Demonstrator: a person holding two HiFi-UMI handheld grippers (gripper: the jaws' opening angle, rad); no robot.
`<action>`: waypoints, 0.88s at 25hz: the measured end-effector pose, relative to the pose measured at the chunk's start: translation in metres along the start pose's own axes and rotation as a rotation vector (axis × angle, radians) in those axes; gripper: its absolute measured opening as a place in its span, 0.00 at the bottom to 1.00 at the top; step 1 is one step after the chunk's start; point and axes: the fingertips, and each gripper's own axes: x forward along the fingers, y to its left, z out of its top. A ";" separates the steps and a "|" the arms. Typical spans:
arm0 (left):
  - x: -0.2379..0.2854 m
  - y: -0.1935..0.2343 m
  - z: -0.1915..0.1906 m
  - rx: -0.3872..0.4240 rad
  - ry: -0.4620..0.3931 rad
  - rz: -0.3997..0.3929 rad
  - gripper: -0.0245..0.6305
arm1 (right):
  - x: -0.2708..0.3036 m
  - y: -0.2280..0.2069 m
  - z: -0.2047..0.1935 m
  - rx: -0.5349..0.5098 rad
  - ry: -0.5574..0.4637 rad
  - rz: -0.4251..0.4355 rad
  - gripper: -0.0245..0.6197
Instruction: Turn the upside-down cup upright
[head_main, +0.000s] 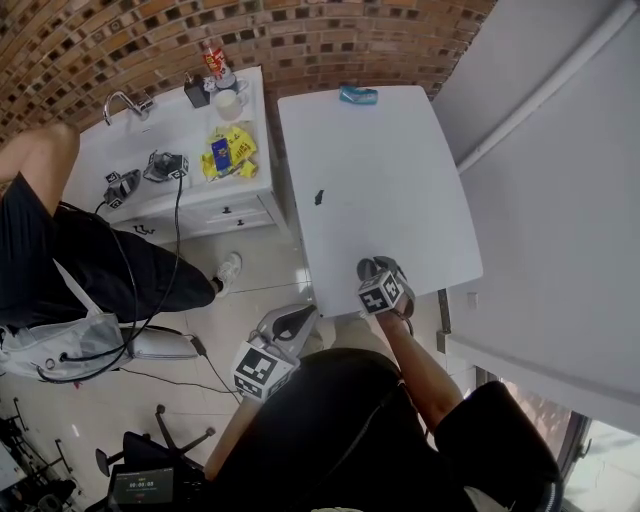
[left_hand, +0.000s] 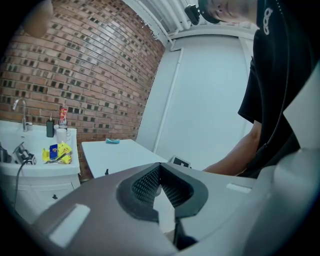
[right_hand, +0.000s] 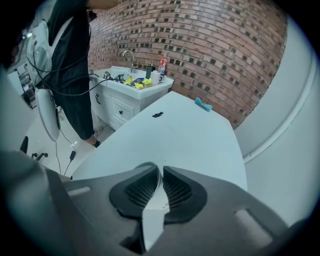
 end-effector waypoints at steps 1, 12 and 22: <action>0.002 -0.001 0.001 0.000 0.000 -0.002 0.06 | -0.002 -0.003 0.000 0.007 -0.004 0.001 0.08; 0.026 -0.014 0.007 0.011 0.008 -0.015 0.06 | -0.010 -0.033 -0.006 0.271 -0.115 0.091 0.06; 0.048 -0.024 0.011 0.019 0.036 0.020 0.06 | 0.013 -0.067 0.001 0.434 -0.212 0.149 0.06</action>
